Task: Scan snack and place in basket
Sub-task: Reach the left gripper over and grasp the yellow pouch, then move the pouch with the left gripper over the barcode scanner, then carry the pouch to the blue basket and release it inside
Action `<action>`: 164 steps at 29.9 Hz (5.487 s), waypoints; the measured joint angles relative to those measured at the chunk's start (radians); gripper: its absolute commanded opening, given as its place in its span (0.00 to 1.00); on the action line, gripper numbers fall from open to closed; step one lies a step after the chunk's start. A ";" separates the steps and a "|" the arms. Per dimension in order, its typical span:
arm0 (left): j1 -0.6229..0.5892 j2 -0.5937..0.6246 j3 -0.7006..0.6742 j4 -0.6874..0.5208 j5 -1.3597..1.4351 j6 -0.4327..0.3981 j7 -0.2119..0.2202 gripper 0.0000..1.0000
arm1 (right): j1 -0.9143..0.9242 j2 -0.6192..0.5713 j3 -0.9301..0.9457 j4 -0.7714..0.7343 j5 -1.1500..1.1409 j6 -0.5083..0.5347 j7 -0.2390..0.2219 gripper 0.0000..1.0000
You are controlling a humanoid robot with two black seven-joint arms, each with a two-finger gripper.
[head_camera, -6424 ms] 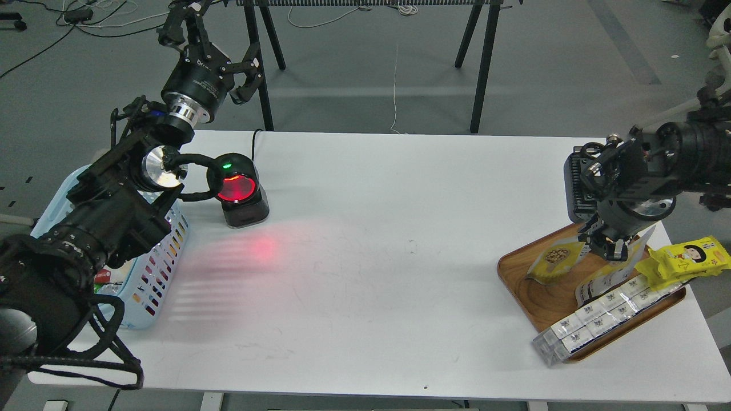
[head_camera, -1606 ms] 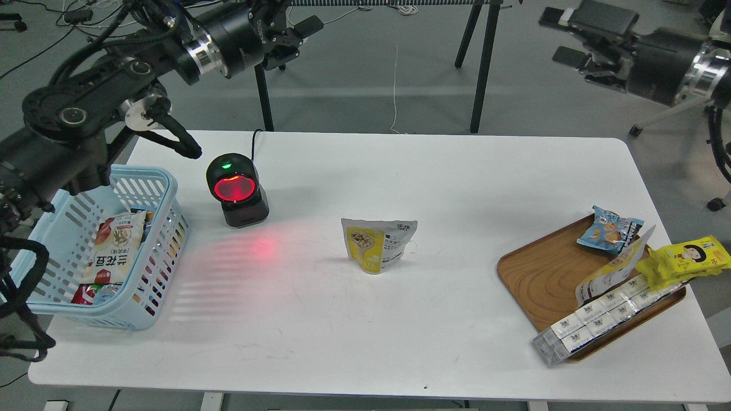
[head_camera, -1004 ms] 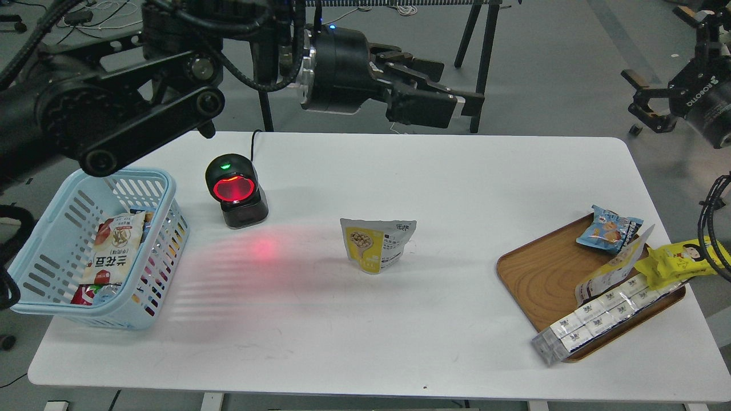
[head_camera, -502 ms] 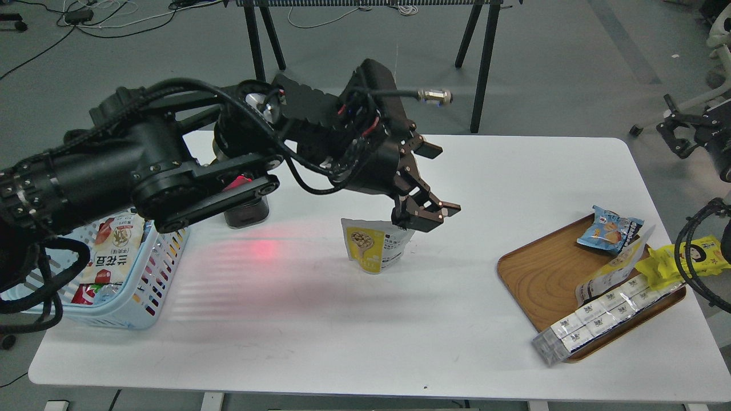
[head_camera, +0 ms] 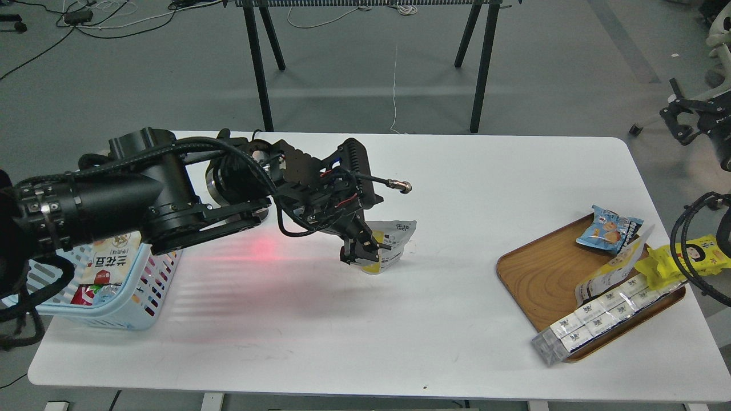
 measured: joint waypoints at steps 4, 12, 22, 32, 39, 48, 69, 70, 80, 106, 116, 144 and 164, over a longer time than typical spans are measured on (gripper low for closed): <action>0.002 0.001 0.001 0.008 0.000 0.012 0.001 0.65 | 0.008 0.011 0.000 -0.024 -0.021 0.000 0.000 0.99; 0.013 -0.014 0.002 0.051 0.000 0.027 -0.001 0.62 | 0.024 0.015 -0.001 -0.048 -0.050 0.000 0.000 0.99; 0.025 -0.033 0.004 0.105 0.000 0.040 -0.002 0.40 | 0.024 0.010 -0.003 -0.050 -0.053 0.000 0.000 0.99; 0.025 -0.038 0.004 0.106 0.000 0.041 -0.004 0.19 | 0.023 0.012 -0.002 -0.079 -0.086 0.000 0.000 0.99; 0.025 -0.040 0.004 0.098 0.000 0.036 -0.004 0.04 | 0.024 0.012 -0.002 -0.082 -0.087 0.000 0.000 0.99; 0.028 -0.012 -0.009 0.043 0.000 0.042 -0.006 0.01 | 0.026 0.007 -0.002 -0.087 -0.087 0.000 0.000 0.99; 0.085 0.561 -0.087 -0.269 0.000 0.135 -0.117 0.01 | 0.028 0.008 0.014 -0.088 -0.087 0.000 0.000 0.99; 0.095 0.580 -0.087 -0.267 0.000 0.138 -0.117 0.01 | 0.028 0.009 0.014 -0.087 -0.087 0.000 0.000 0.99; 0.127 0.638 -0.088 -0.248 0.000 0.163 -0.119 0.01 | 0.028 0.011 0.014 -0.087 -0.087 0.000 0.000 0.99; 0.115 0.640 -0.085 -0.249 0.000 0.150 -0.131 0.01 | 0.030 0.011 0.013 -0.087 -0.087 0.000 0.000 0.99; 0.112 0.726 -0.139 -0.338 0.000 0.151 -0.131 0.01 | 0.030 0.012 0.013 -0.087 -0.087 0.000 0.000 0.99; 0.126 1.221 -0.090 -0.404 0.000 0.378 -0.131 0.01 | 0.028 0.015 0.021 -0.088 -0.087 0.000 0.000 0.99; 0.126 1.262 0.083 -0.299 0.000 0.492 -0.131 0.17 | 0.028 0.053 0.022 -0.115 -0.087 0.000 0.000 0.99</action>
